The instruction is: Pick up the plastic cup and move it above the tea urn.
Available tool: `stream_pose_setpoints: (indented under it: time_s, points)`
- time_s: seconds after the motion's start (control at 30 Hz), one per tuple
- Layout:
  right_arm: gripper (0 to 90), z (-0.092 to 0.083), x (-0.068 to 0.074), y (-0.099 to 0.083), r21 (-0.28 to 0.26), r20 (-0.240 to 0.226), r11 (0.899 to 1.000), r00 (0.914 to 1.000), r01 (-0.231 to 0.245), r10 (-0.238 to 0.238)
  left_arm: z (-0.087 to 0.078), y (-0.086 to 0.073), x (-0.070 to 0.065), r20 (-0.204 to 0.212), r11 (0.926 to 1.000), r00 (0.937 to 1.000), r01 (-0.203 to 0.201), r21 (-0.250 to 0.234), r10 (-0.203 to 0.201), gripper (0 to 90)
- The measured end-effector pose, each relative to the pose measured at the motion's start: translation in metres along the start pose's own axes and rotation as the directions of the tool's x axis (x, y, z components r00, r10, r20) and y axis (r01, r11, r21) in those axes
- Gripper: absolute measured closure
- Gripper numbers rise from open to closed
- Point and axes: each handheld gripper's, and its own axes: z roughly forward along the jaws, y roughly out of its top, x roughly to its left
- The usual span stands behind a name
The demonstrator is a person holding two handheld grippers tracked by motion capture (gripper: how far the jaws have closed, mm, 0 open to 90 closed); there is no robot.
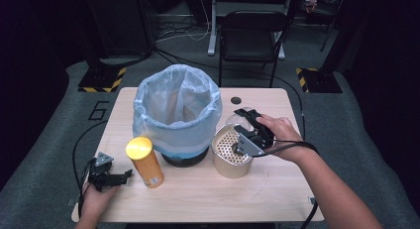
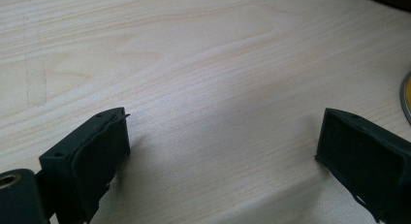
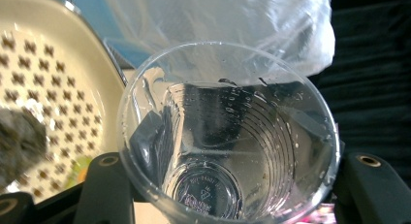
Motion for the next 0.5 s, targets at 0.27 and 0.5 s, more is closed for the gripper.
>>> stream_pose_setpoints:
  time_s: [0.27,0.5]
  points:
    - [39.1,-0.001,-0.011,-0.012,-0.037,-0.106,0.937,0.9339,-0.347,0.342,0.000,0.000,0.000,0.000,1.0000,1.0000,0.002,0.001,-0.002,4.5]
    - [38.9,-0.002,-0.020,-0.019,-0.013,-0.222,0.828,0.8087,-0.561,0.545,0.000,0.000,0.000,-0.001,1.0000,1.0000,0.002,0.001,-0.002,4.6]
